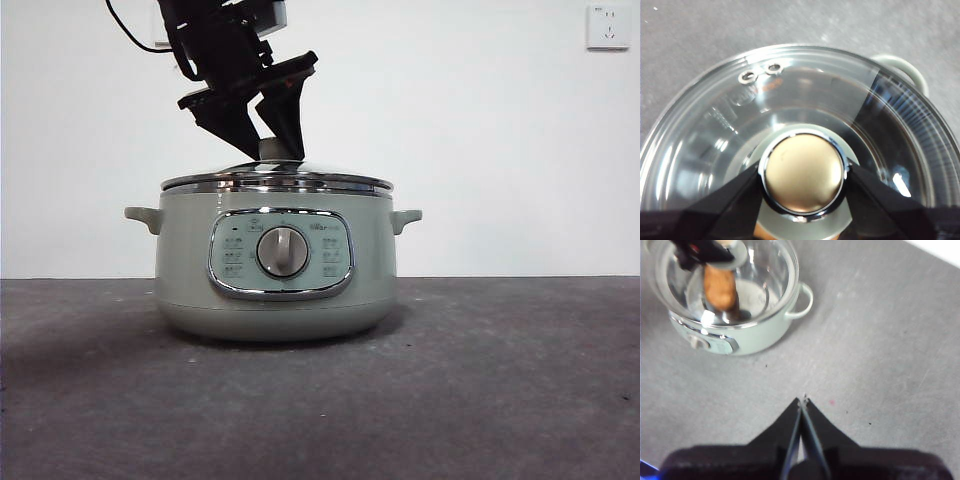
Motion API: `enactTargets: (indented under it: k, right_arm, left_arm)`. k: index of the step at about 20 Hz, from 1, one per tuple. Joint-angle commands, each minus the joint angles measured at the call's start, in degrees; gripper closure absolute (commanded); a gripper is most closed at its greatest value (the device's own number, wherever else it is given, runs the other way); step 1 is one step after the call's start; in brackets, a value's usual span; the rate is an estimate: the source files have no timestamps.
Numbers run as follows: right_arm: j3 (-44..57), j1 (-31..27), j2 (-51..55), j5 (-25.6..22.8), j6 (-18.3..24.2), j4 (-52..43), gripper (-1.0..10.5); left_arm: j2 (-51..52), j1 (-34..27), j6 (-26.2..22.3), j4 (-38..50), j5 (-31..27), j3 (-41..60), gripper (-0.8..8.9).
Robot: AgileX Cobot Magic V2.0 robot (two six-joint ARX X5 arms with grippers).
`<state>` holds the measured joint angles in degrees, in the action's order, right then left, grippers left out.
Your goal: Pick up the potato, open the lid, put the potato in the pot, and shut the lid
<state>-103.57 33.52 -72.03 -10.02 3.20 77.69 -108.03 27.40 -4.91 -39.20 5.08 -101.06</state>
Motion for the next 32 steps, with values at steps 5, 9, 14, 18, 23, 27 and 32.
enactTargets:
  k: [5,9,14,18,23,27,32]
  right_arm:
    - [0.5,0.2,5.8,0.2,-1.1,1.4,9.5]
    - [0.5,0.2,7.1,0.2,-1.2,1.4,9.5]
    - [0.5,0.2,7.0,0.2,-1.2,1.4,9.5]
    - [0.5,0.2,7.0,0.2,-1.6,1.4,9.5]
    - [0.5,0.2,6.9,0.2,-1.7,1.4,9.5]
    - [0.5,0.2,7.0,0.2,-2.4,1.4,9.5]
    - [0.5,0.2,6.5,0.0,-4.5,1.3,9.5]
  left_arm:
    - [-6.1,0.3,-1.0,-0.5,-3.7,0.5,8.26]
    - [-6.1,0.7,-2.4,-0.4,-3.6,0.5,8.14]
    - [-4.5,0.7,-1.2,-0.5,-3.5,0.5,2.61]
    - [2.1,0.7,-1.3,-0.2,-3.2,0.5,2.38]
    - [13.4,0.7,2.0,-6.9,-3.2,0.5,2.52]
    - [22.9,0.8,1.3,-20.3,-3.2,0.5,8.41]
    - [32.2,0.3,-0.7,-29.4,-3.2,0.5,8.16]
